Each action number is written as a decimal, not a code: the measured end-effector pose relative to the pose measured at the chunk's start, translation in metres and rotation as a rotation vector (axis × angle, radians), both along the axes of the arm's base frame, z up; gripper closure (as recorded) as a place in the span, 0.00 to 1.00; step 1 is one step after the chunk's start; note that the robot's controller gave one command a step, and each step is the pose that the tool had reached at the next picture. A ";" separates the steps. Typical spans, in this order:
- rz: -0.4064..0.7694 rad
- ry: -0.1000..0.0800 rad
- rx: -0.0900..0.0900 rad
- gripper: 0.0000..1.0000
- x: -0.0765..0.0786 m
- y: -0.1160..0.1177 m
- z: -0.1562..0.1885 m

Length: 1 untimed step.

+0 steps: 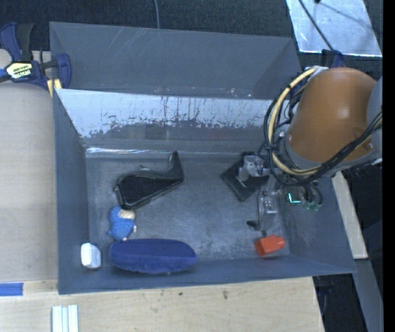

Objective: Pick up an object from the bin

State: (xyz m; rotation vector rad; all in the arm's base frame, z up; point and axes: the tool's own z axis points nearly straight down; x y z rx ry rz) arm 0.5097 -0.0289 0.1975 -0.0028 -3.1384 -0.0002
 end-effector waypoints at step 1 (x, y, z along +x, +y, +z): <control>0.150 -0.001 -0.002 0.00 0.026 -0.066 -0.059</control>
Offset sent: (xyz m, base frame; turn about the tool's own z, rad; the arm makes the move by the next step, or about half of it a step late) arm 0.0263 -0.0636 -0.0580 -0.1545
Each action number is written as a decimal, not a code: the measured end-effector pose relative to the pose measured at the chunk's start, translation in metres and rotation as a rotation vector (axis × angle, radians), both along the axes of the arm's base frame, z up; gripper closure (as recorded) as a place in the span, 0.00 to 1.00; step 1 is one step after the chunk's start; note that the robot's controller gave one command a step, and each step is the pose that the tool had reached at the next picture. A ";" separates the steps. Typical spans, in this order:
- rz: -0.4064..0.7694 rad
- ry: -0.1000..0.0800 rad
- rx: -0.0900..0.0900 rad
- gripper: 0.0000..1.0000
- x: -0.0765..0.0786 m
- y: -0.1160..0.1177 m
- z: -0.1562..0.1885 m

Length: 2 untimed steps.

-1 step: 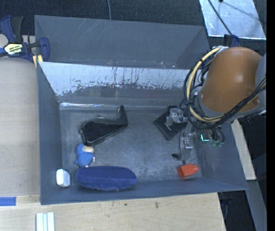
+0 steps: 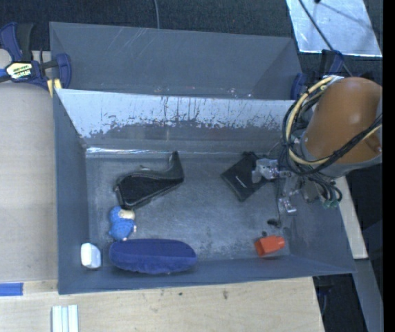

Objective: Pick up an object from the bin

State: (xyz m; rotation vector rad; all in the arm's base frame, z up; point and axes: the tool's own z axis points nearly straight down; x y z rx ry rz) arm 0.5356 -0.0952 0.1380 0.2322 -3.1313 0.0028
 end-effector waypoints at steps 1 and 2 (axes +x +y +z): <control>0.034 -0.011 0.000 0.00 0.056 -0.020 0.008; -0.133 -0.003 0.002 0.00 0.076 -0.028 -0.053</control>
Offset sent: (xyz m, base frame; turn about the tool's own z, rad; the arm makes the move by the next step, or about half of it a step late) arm 0.0526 -0.0187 0.0066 -0.0361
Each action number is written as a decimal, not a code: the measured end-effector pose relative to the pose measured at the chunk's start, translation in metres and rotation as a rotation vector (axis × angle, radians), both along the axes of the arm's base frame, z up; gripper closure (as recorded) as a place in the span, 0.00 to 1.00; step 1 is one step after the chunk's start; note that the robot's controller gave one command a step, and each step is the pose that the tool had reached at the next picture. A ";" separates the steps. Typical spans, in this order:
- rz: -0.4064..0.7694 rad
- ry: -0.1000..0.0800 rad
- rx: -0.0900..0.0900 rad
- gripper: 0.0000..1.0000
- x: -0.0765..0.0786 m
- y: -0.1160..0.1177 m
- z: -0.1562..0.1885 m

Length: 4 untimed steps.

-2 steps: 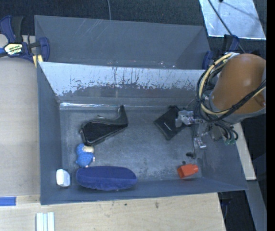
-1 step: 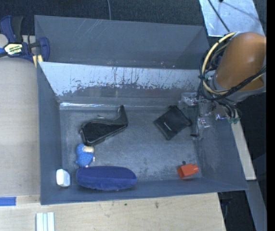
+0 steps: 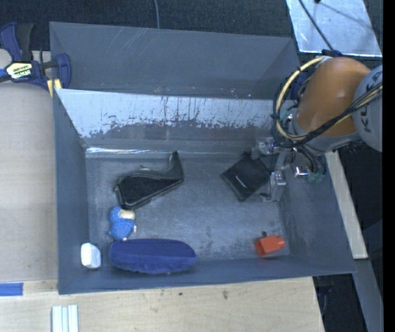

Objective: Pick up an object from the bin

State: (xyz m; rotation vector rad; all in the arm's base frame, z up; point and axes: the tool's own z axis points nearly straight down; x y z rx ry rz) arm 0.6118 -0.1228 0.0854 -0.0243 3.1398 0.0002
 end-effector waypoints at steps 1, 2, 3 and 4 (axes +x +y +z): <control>0.000 -0.003 -0.001 1.00 0.001 0.000 0.002; 0.001 -0.003 -0.001 0.00 0.001 0.000 0.002; 0.001 -0.003 -0.001 1.00 0.001 0.000 0.002; 0.001 -0.003 -0.001 0.00 0.001 0.000 0.002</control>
Offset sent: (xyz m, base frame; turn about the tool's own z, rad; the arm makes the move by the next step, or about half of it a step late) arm 0.0000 0.0000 0.0000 0.0000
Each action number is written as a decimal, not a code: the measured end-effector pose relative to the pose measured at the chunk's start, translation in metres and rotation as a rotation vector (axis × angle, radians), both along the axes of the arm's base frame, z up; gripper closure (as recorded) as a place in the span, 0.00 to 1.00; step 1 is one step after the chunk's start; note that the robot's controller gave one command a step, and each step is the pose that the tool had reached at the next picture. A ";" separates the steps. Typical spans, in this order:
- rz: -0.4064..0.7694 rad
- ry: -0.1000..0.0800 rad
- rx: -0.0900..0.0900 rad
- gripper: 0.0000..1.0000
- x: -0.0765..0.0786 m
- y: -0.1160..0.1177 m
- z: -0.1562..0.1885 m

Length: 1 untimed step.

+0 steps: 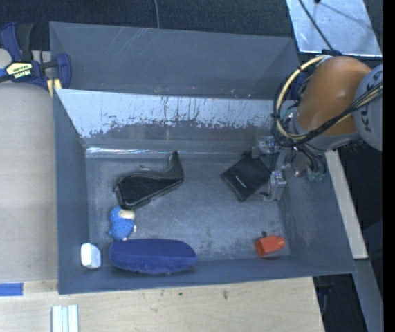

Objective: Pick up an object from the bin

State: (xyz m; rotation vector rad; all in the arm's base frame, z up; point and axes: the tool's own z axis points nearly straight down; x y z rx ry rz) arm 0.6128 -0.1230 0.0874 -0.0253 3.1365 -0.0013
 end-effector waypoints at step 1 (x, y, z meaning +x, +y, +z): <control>0.000 0.000 0.000 1.00 0.000 0.000 0.000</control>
Offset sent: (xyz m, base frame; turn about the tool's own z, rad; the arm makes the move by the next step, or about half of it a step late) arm 0.0000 0.0000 0.0000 0.0000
